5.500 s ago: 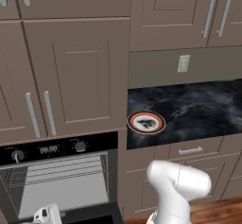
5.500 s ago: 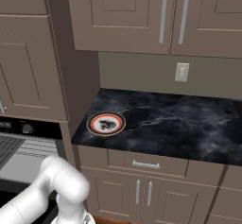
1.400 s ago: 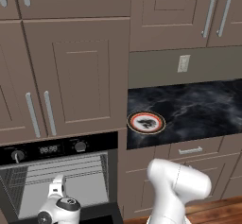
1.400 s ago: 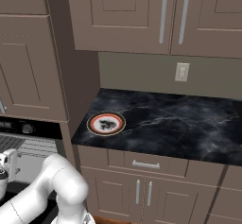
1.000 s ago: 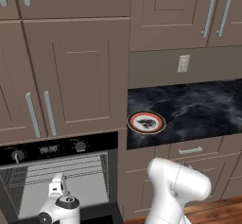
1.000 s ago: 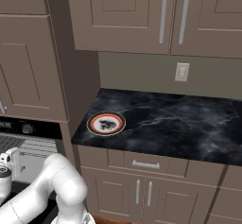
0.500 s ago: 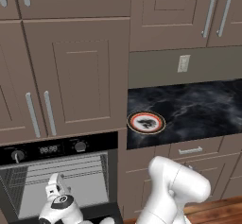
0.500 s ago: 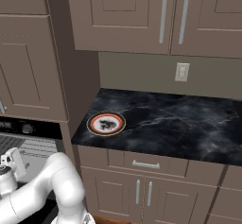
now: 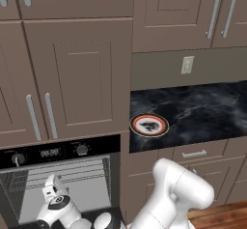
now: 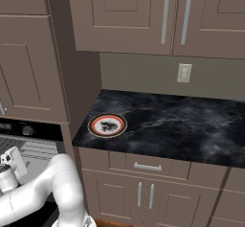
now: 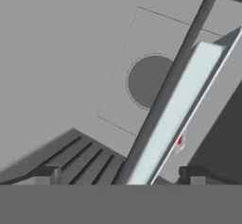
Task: Take the baked cake out of the oven and place it on the plate for cooling. Then close the oven door.
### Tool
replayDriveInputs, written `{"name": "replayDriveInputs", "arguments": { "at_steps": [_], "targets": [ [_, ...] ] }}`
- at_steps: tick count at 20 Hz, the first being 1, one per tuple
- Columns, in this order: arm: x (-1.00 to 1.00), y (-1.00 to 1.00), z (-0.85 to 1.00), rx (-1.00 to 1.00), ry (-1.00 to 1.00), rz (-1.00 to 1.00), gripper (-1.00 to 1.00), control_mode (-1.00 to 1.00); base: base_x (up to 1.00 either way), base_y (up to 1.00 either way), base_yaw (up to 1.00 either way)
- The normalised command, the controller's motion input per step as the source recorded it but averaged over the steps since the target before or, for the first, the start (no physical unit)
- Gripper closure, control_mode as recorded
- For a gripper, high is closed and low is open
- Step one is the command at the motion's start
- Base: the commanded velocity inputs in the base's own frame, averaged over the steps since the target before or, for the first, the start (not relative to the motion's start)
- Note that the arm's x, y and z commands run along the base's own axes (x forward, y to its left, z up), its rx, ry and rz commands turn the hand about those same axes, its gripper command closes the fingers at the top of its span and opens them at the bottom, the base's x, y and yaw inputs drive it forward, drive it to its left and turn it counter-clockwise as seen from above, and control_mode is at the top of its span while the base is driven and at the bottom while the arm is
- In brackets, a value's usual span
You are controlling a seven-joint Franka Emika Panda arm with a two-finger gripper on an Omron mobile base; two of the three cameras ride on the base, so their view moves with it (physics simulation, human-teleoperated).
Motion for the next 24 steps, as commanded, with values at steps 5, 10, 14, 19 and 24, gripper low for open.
{"name": "replayDriveInputs", "arguments": {
  "at_steps": [5,10,14,19,24],
  "targets": [
    [0.16,0.11,-0.45,-0.01,-0.02,0.00,-1.00,-1.00,0.00,0.00,0.00],
    [0.08,0.18,-0.61,0.00,0.00,0.00,-1.00,-1.00,0.00,0.00,0.00],
    [0.04,0.26,-0.67,0.00,-0.02,0.00,-1.00,-1.00,0.00,0.00,0.00],
    [0.07,0.24,-0.55,-0.01,-0.06,0.00,-1.00,-1.00,0.00,0.00,0.00],
    [-0.03,0.30,-0.66,-0.05,-0.06,0.00,-1.00,-1.00,0.00,0.00,0.00]
  ]
}}
